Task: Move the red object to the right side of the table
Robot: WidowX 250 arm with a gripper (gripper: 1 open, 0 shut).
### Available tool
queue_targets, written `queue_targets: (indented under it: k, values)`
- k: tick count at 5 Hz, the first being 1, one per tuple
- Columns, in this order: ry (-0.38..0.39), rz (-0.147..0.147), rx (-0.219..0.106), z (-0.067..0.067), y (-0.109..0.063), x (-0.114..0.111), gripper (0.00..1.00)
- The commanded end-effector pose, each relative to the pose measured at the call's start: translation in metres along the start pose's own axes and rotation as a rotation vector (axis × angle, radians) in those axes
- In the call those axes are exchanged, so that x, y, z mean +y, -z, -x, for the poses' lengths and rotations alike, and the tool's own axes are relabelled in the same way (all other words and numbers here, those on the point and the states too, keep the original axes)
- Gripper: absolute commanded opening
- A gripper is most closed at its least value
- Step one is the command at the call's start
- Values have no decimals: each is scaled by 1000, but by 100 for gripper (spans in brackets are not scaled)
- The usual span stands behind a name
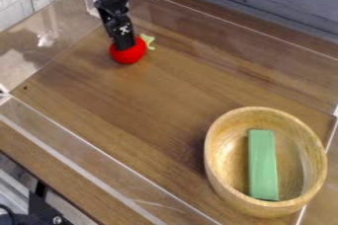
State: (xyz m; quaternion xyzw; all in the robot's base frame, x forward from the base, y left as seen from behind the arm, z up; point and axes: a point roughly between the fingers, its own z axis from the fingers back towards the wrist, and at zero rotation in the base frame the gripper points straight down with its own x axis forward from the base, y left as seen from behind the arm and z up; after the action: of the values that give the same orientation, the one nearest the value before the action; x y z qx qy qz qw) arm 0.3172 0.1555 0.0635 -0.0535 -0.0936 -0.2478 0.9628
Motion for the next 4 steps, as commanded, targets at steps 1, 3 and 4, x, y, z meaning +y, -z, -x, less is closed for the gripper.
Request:
queue_targets:
  k: [1, 3, 4]
  values:
    - [-9, -55, -42, -3, -17, 10, 0]
    - [-2, -42, -67, -3, -28, 8, 100]
    - [5, -36, -77, -3, -25, 7, 100]
